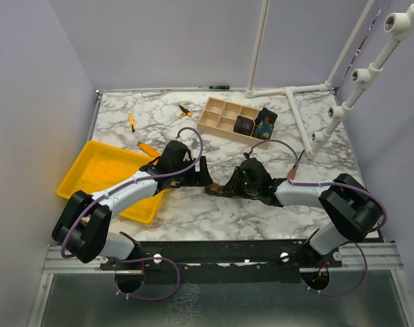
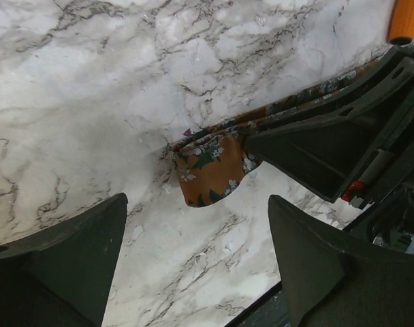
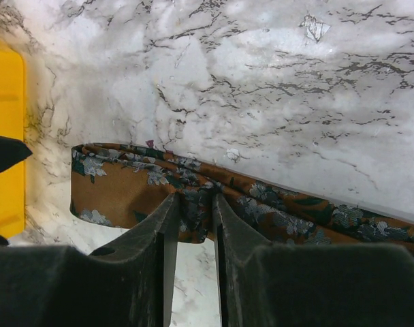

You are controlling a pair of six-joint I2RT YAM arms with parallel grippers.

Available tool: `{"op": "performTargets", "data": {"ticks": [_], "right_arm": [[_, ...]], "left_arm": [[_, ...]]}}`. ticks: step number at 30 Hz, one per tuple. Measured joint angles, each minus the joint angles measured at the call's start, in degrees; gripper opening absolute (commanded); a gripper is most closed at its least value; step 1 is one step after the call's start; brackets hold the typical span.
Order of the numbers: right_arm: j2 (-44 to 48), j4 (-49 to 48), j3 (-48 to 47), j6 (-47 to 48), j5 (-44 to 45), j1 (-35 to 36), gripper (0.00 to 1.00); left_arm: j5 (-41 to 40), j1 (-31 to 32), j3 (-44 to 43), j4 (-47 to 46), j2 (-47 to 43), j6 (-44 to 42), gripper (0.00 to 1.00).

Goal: Roll the ties
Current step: Roll the tie at the center of the board.

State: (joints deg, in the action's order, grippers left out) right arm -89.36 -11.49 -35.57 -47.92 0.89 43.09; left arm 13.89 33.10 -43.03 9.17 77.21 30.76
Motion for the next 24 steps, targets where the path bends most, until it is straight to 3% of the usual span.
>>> {"op": "performTargets", "data": {"ticks": [11,24], "right_arm": [[0.76,-6.47,4.00,0.33,-0.85,-0.39,0.25],[1.27,-15.80,9.42,1.29,-2.91,-0.83,0.23]], "left_arm": [[7.56,-0.31,0.00,-3.72,4.92,-0.04,0.81],[16.83,-3.89,-0.11,-5.29,13.49,-0.28,0.71]]}}
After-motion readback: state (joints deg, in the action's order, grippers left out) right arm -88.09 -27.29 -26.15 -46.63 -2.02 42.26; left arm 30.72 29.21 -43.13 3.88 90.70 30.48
